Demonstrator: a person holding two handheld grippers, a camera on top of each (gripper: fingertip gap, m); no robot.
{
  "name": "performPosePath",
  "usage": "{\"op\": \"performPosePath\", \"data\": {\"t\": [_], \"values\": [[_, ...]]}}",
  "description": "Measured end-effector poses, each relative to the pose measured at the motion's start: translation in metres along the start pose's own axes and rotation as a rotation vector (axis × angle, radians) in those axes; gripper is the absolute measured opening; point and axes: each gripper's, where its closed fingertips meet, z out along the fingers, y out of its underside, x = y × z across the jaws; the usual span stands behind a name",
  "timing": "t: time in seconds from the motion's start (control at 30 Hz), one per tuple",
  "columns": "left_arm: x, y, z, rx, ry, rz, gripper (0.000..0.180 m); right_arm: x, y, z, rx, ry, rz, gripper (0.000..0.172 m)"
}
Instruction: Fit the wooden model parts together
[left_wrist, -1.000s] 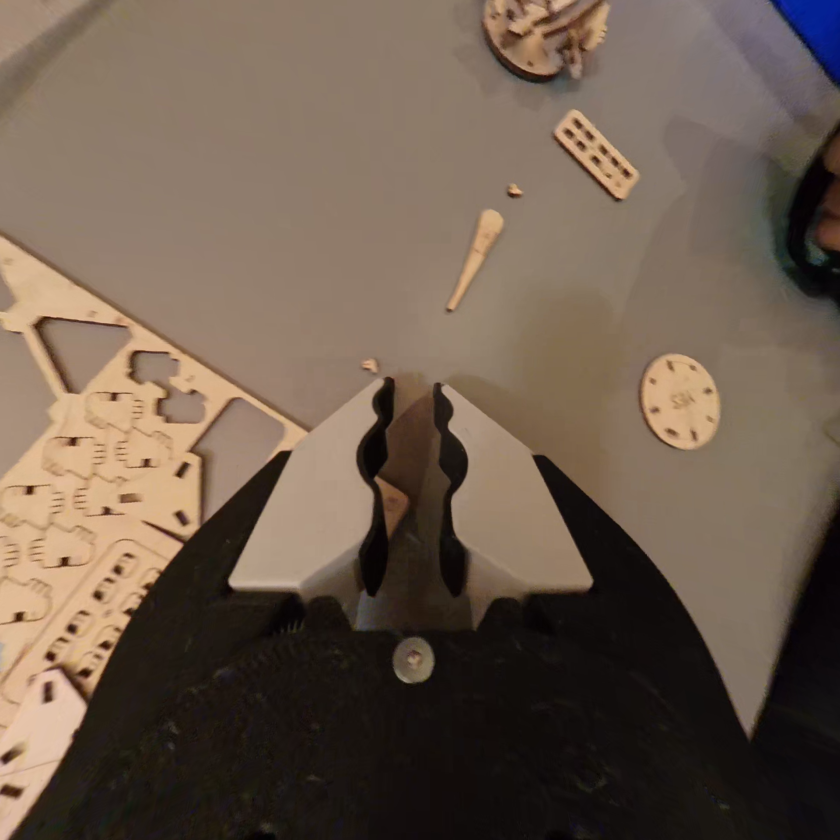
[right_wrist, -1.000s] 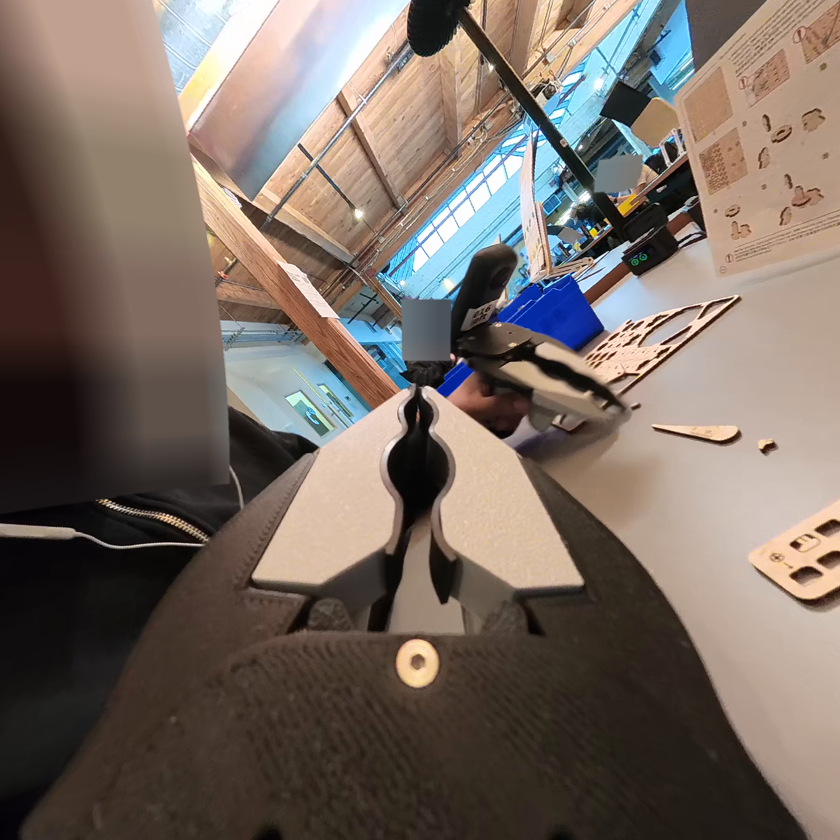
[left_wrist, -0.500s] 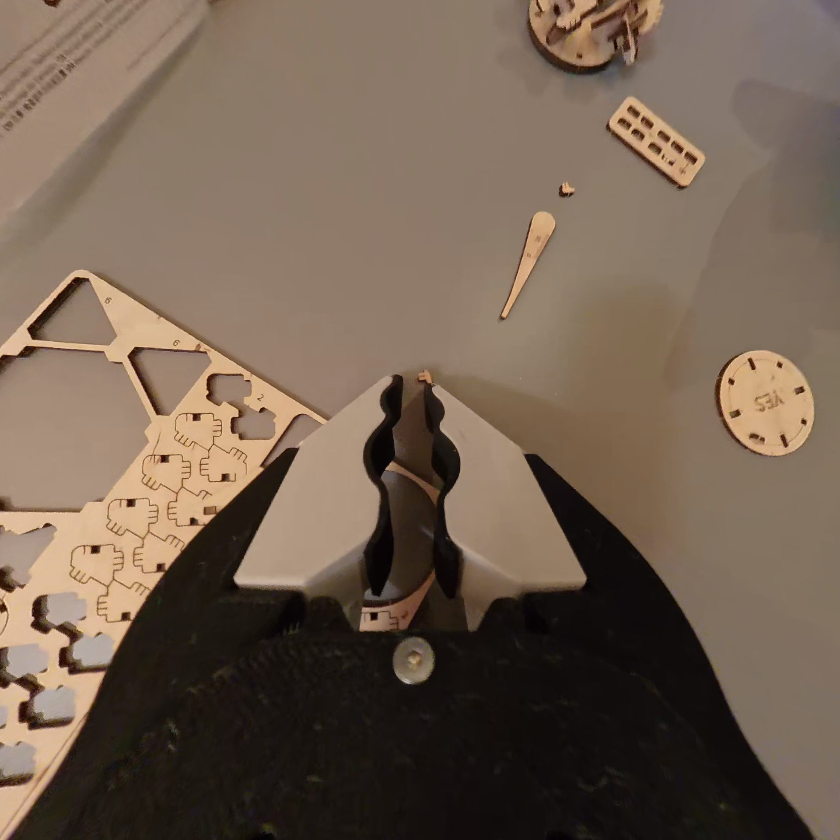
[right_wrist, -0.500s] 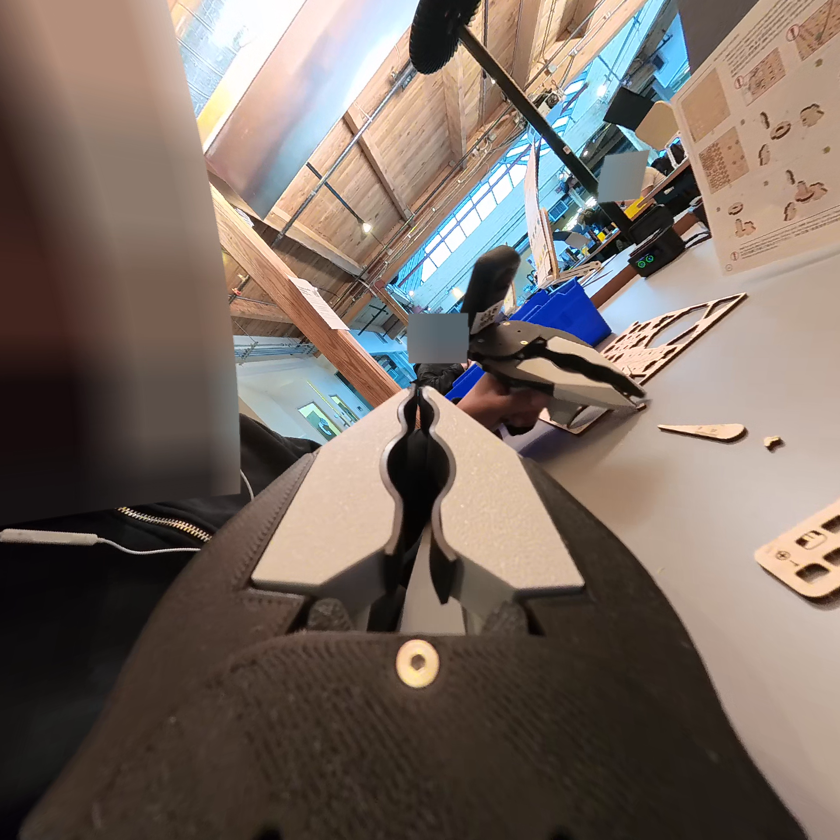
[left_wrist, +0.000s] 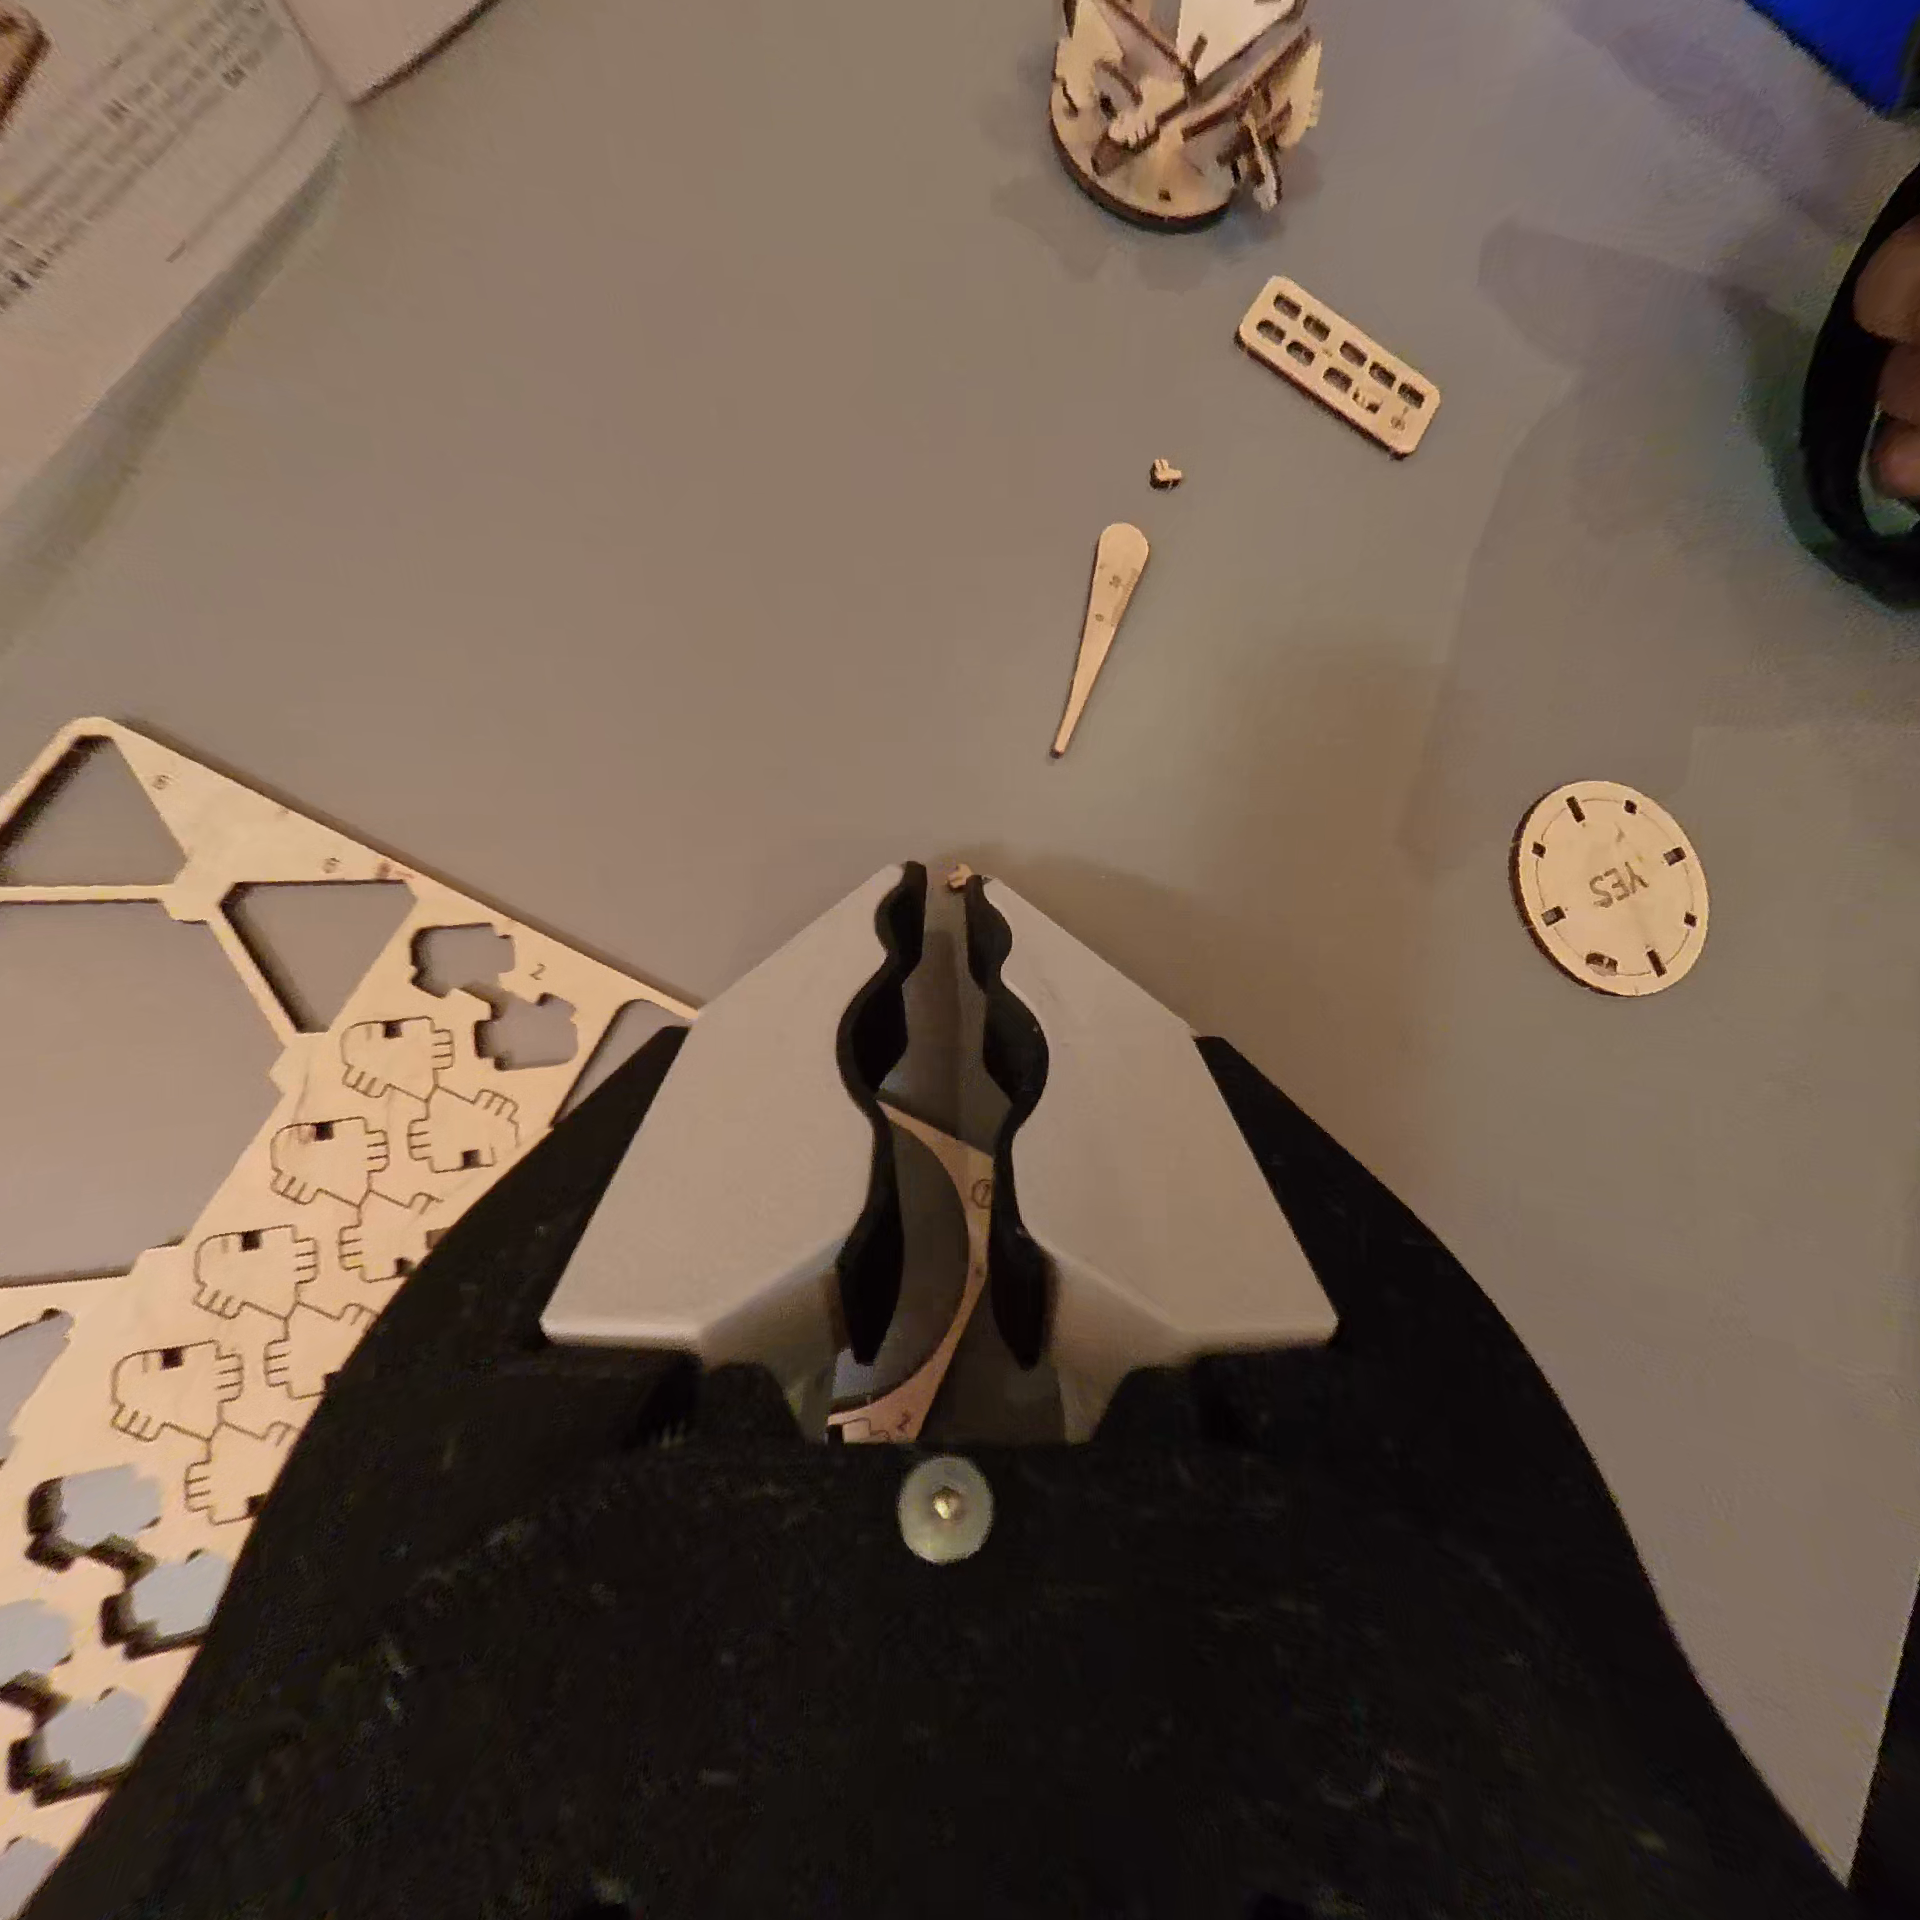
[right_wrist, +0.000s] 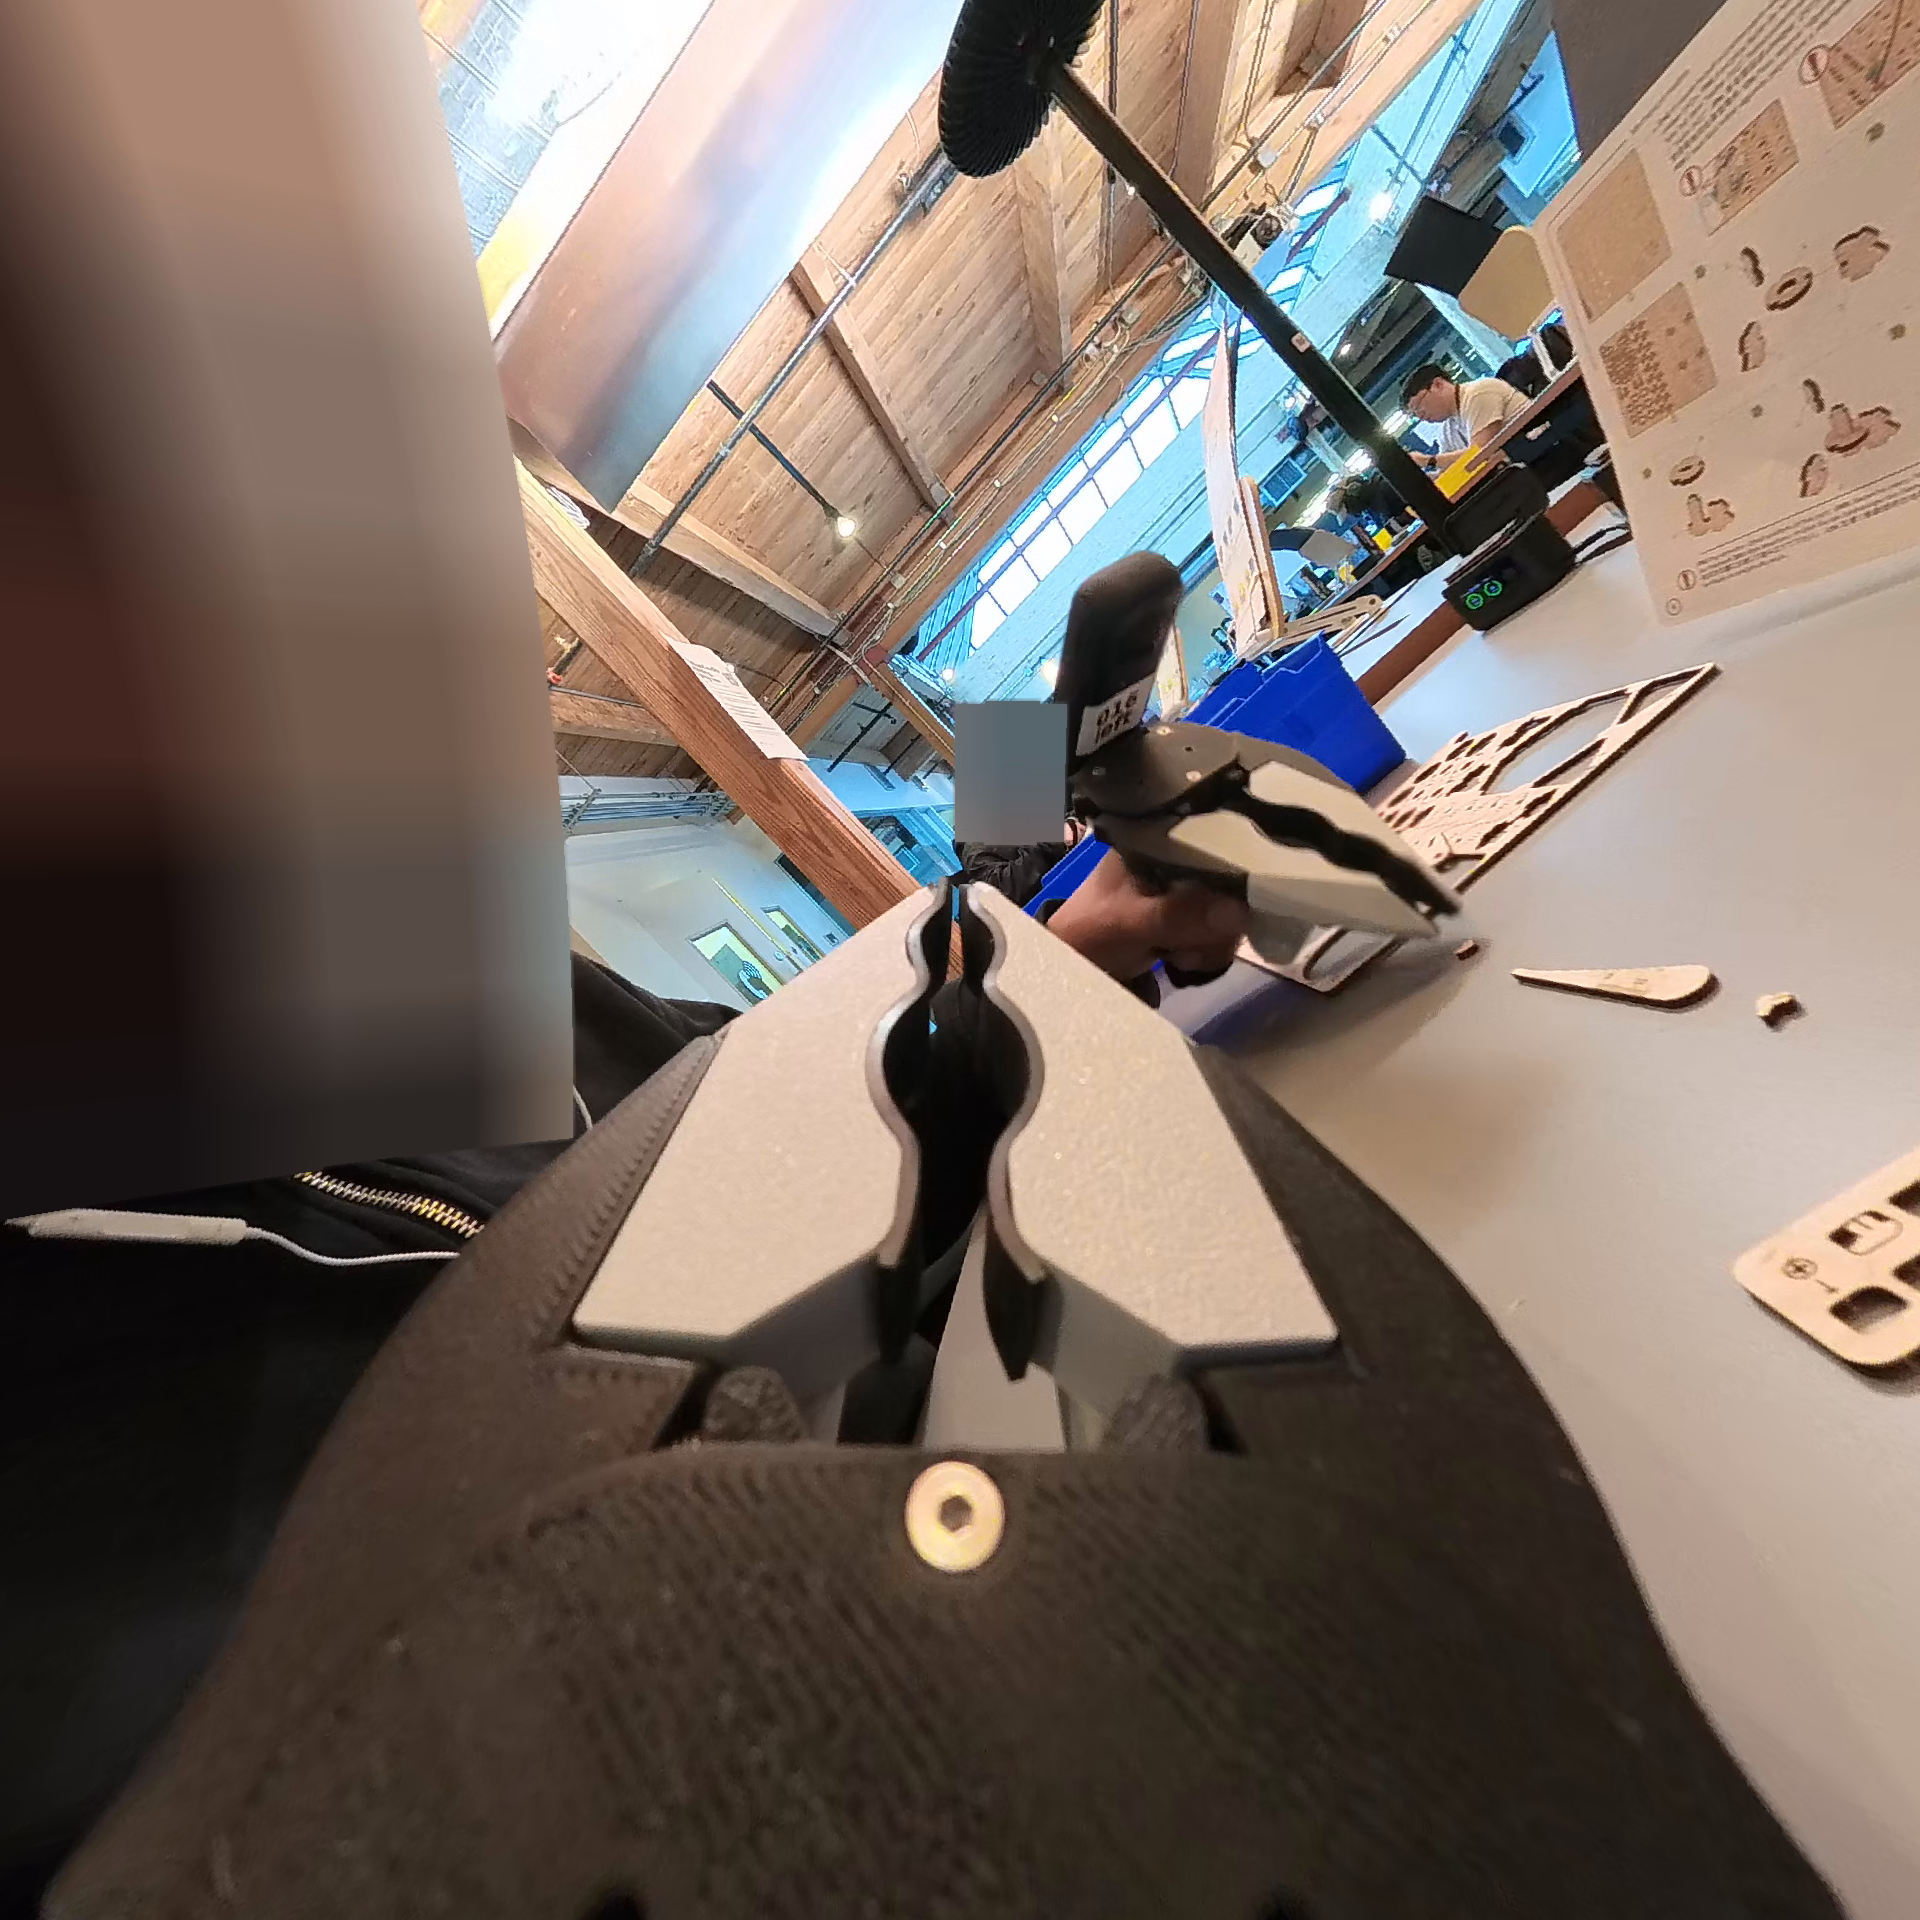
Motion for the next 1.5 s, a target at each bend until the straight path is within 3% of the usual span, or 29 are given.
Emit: {"op": "performPosePath", "data": {"t": [0.33,0.63,0.93,1.5], "values": [[0.003,0.003,0.01,-0.08,0.026,0.13,0.001,0.0,-0.002,-0.001,0.01,-0.002,0.005,0.0],[0.018,0.003,0.005,-0.073,0.151,0.071,0.001,-0.001,-0.003,-0.002,0.019,-0.013,0.018,0.0],[0.005,0.009,0.007,-0.12,0.096,0.108,0.003,-0.002,-0.002,-0.001,0.015,-0.025,0.033,0.0],[0.025,0.009,0.014,-0.166,0.136,0.186,0.0,-0.002,-0.001,0.0,0.012,-0.029,0.052,0.002]]}}
